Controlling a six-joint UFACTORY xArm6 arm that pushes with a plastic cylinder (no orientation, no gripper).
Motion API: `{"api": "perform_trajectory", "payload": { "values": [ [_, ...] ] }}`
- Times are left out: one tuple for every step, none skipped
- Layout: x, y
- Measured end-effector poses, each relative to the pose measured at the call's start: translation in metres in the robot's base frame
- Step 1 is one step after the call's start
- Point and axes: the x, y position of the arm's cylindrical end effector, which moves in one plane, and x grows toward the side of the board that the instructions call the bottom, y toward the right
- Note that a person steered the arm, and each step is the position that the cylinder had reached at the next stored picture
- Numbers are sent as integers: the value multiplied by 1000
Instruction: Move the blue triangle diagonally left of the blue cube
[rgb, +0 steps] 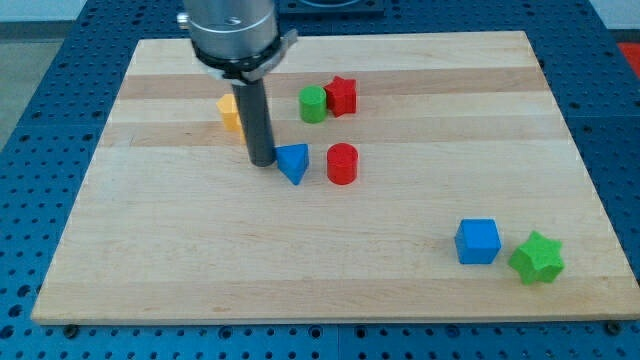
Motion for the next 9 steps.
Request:
{"api": "perform_trajectory", "payload": {
  "values": [
    [8, 30],
    [19, 60],
    [29, 87],
    [30, 107],
    [41, 131],
    [65, 145],
    [74, 151],
    [75, 151],
    [75, 150]
  ]
}}
